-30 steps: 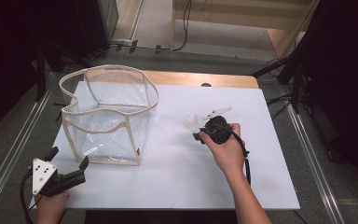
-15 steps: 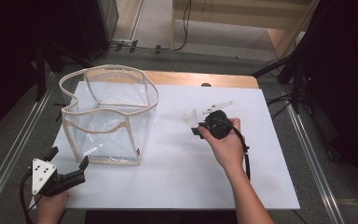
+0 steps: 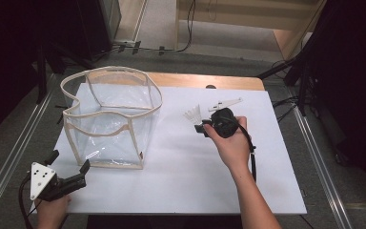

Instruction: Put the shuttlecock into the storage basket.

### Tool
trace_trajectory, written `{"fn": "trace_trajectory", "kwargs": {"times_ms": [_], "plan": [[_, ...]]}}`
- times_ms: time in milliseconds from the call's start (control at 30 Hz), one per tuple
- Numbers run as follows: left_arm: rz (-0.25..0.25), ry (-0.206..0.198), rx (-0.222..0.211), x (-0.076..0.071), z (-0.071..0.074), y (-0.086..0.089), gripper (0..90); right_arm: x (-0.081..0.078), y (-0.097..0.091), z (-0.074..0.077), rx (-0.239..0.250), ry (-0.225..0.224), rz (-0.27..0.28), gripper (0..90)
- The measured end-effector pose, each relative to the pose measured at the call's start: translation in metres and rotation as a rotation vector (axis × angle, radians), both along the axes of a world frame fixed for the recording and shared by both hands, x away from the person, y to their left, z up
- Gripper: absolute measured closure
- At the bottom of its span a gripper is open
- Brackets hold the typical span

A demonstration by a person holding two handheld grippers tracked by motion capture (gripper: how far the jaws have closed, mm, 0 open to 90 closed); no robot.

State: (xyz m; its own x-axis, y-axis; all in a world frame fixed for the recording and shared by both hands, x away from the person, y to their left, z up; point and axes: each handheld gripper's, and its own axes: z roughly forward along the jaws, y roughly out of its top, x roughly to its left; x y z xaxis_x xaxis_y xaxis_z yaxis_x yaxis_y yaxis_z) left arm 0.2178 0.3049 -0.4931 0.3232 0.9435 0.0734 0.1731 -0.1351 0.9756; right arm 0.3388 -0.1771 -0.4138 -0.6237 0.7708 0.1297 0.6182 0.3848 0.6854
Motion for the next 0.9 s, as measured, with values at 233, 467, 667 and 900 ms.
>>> {"fn": "trace_trajectory", "kwargs": {"times_ms": [233,467,667,900], "plan": [[-0.002,-0.003,0.001,0.0,0.0,0.0,0.0,0.002,0.001,0.014,0.005,-0.025,0.003,62.8],[-0.001,-0.007,-0.007,-0.001,0.0,0.0,0.0,0.002,0.002,0.022,0.021,-0.042,0.01,62.8],[-0.002,-0.006,-0.006,-0.001,0.0,0.0,0.0,0.002,0.006,0.028,0.031,-0.066,0.023,62.8],[-0.002,-0.005,-0.012,0.0,0.0,0.001,0.0,0.004,0.008,0.035,0.044,-0.069,0.018,62.9]]}}
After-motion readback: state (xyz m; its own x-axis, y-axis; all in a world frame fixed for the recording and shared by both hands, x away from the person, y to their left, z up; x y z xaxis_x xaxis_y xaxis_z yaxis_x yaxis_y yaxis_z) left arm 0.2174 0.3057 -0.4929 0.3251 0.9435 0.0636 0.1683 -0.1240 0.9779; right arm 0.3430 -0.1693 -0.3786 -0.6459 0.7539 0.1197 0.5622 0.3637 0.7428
